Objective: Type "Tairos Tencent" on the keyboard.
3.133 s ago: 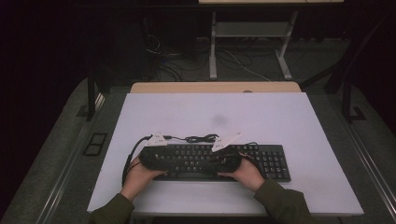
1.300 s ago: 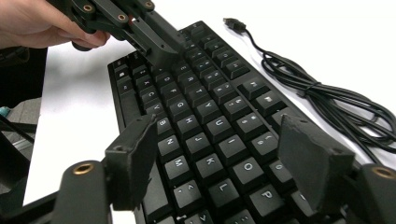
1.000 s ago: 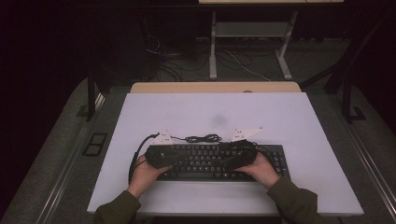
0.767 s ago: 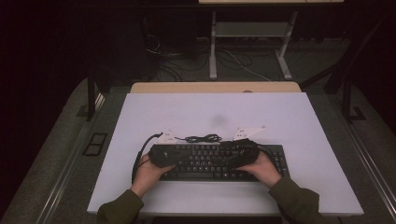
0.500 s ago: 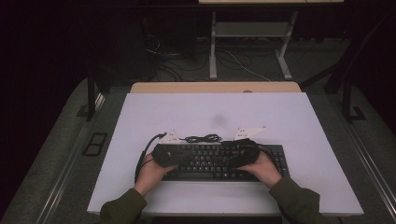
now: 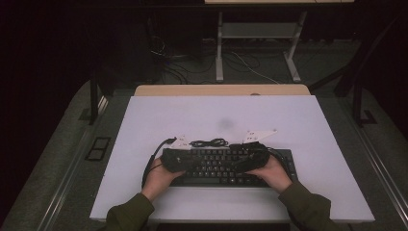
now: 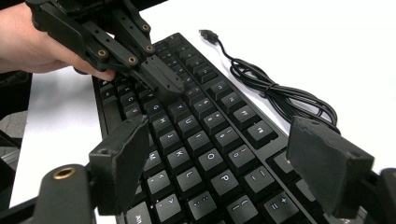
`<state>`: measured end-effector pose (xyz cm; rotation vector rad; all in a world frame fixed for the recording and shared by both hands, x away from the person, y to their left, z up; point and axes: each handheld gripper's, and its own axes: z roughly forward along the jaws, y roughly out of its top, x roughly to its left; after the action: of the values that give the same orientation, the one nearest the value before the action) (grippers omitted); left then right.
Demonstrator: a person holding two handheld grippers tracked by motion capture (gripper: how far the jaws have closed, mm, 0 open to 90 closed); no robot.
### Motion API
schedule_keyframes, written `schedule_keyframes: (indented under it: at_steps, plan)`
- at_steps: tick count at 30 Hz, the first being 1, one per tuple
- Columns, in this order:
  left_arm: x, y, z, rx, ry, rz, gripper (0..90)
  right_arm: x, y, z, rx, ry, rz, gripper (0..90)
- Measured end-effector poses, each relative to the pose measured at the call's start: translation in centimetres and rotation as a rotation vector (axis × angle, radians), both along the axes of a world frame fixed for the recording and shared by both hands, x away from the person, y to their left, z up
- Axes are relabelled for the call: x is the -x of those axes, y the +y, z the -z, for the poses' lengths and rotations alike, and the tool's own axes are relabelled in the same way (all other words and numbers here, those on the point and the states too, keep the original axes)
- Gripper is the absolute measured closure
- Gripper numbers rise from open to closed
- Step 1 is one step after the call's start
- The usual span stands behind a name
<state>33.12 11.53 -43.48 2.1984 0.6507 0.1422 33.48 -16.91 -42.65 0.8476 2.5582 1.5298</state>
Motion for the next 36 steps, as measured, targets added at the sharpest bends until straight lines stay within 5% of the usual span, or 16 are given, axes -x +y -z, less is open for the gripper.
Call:
schedule_keyframes:
  at_steps: [10, 25, 36]
  plan:
    - [0.1, 0.7, -0.6, 0.043, 0.002, -0.03, 83.7, -0.2, -0.7, 0.0, -0.016, 0.002, 0.013, 20.0]
    - [1.2, 2.0, -1.1, 0.094, -0.016, -0.06, 44.0, 0.8, -2.5, -0.3, -0.014, -0.027, 0.028, 18.7]
    - [2.6, 3.6, -1.5, 0.108, -0.029, -0.076, 26.7, 2.0, -4.4, -0.5, -0.012, -0.04, 0.054, 18.6]
